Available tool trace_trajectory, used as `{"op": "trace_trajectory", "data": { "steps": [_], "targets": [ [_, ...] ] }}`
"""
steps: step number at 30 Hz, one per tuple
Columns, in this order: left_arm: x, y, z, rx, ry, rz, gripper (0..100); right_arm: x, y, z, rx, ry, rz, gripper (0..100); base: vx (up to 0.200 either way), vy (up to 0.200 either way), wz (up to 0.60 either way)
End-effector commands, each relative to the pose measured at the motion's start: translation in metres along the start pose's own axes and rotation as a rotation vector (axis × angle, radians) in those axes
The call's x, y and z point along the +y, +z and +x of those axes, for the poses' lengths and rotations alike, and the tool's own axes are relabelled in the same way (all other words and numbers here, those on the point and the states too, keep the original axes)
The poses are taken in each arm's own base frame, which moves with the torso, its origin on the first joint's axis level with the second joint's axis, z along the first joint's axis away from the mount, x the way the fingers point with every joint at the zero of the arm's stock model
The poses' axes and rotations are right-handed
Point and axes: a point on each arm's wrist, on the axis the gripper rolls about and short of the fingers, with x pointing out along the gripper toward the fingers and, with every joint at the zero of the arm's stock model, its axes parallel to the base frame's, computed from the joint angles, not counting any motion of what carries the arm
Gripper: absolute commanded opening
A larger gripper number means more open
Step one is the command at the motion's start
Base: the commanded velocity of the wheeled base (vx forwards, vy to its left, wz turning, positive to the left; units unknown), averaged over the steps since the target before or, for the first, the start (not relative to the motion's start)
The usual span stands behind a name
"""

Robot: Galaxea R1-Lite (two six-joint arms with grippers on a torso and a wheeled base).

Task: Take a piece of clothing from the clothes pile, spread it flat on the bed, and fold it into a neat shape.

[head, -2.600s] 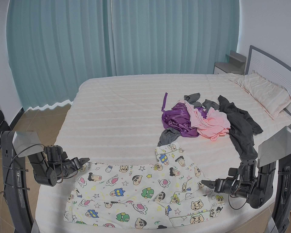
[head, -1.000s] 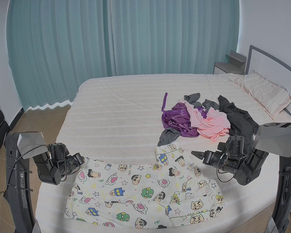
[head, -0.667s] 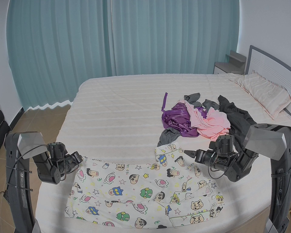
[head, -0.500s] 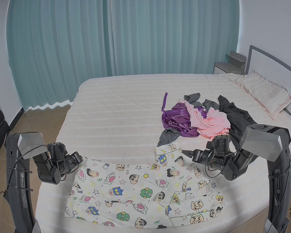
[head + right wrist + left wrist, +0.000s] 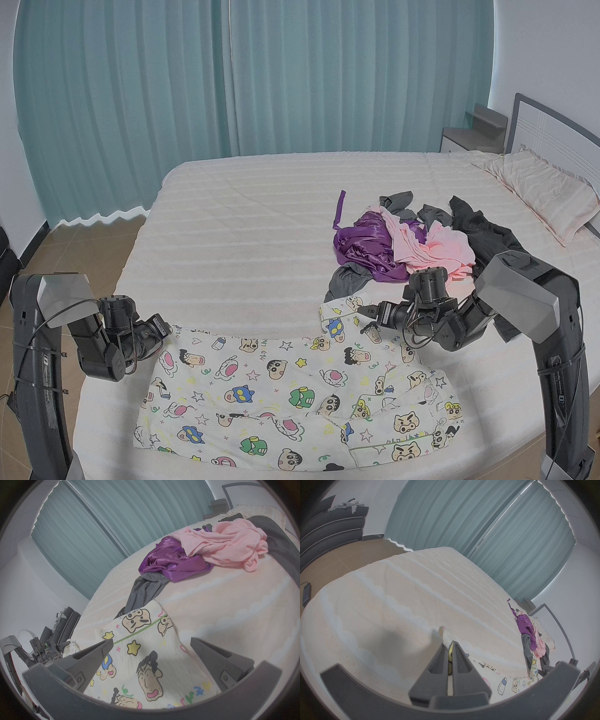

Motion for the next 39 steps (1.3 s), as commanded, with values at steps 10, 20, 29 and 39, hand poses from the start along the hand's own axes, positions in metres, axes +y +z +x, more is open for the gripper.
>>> {"op": "trace_trajectory", "data": {
  "steps": [10,20,29,39],
  "targets": [
    [-0.001,0.000,-0.001,0.001,-0.001,-0.001,0,0.004,-0.002,0.036,-0.034,-0.002,0.013,100,0.000,0.000,0.00],
    [-0.001,0.000,-0.001,0.001,-0.001,-0.001,0,0.012,-0.007,0.042,-0.004,-0.004,0.047,0,0.000,0.000,0.00],
    [-0.001,0.000,-0.001,0.000,-0.002,0.000,0,0.009,0.002,0.047,-0.054,-0.023,0.142,0,0.000,0.000,0.00],
    [-0.001,0.002,-0.002,-0.010,0.005,-0.001,0,0.004,0.014,0.033,-0.073,-0.033,0.240,0,0.000,0.000,0.00]
  ]
}}
